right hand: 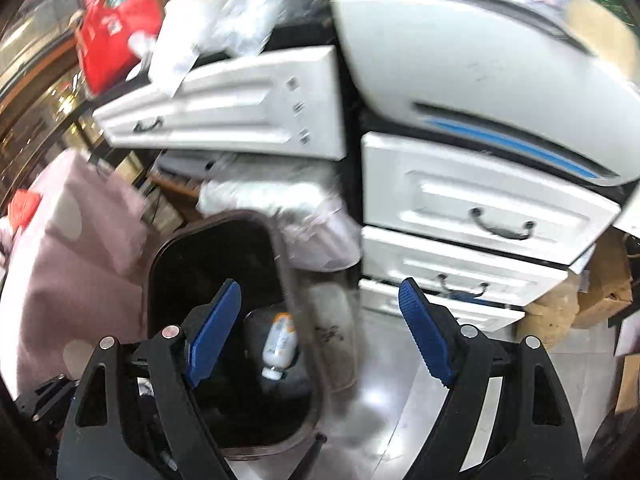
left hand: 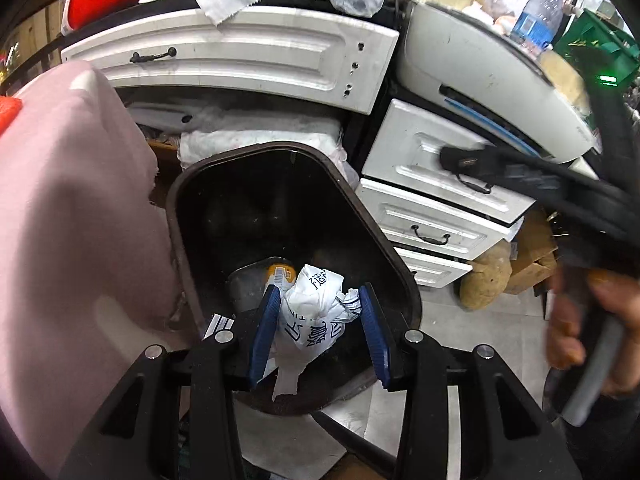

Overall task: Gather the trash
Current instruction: 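Open the left tool over the bin to drop the white paper, then return both tools to the table and grasp the purple bag with the right tool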

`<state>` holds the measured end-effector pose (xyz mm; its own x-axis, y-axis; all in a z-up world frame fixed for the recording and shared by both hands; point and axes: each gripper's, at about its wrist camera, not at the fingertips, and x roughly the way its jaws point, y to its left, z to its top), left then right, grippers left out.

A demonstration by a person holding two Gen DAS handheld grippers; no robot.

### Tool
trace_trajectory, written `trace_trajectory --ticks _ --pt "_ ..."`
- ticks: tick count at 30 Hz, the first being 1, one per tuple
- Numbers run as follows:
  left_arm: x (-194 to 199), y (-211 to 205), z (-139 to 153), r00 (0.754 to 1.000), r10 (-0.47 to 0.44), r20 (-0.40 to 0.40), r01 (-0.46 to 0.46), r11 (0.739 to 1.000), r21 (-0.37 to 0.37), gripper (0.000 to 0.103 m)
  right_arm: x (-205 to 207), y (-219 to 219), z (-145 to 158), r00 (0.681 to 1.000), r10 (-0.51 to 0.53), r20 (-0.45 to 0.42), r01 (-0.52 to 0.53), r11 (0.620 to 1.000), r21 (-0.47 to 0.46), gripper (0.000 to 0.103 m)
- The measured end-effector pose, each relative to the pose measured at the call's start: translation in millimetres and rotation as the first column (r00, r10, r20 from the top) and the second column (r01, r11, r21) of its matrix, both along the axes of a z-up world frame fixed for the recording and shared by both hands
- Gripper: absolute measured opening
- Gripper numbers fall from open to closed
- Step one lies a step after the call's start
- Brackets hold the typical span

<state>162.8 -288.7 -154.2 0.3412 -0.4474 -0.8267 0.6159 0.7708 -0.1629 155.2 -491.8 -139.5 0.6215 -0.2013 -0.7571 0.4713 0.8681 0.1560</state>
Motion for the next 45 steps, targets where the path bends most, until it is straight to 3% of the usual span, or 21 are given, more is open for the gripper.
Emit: trace_trajectory --ticks 10,12,14,17,22,27,34,45 --pt "19 -16 -28 0.999 0.047 -0.015 -0.046 0.997 0.068 0.042 -21 -9 15 0.997 -0.053 0.049 0.053 0.998 -0.013 0.081" --pt "21 -18 -32 0.998 0.050 -0.024 -0.048 0.996 0.070 0.051 -23 -8 16 0.997 -0.050 0.053 0.051 0.999 -0.016 0.081" --pt "21 -18 -34 0.998 0.049 -0.033 -0.047 0.996 0.070 0.076 -24 -6 18 0.997 -0.050 0.054 0.051 0.998 -0.023 0.081" --pt "21 -19 -34 0.999 0.043 -0.026 -0.041 0.997 0.061 0.094 -25 -4 21 0.997 -0.047 0.061 0.050 0.998 -0.036 0.081" --pt "18 -24 -34 0.999 0.019 -0.043 -0.016 0.998 0.057 0.096 -28 -1 29 0.996 -0.037 0.087 0.040 0.999 -0.036 0.084" --pt "1 -20 -10 1.000 0.010 0.016 -0.010 1.000 -0.001 0.096 -36 3 49 0.987 -0.023 0.157 0.031 0.998 -0.050 0.089" --pt "-35 0 50 0.993 -0.036 0.111 0.048 0.993 -0.106 0.097 -43 22 77 0.969 0.042 0.245 -0.027 0.998 -0.061 0.092" --pt "-71 75 121 0.953 0.026 0.301 0.019 0.990 -0.143 0.097 -36 88 111 0.925 0.223 0.308 -0.202 0.975 -0.096 0.093"
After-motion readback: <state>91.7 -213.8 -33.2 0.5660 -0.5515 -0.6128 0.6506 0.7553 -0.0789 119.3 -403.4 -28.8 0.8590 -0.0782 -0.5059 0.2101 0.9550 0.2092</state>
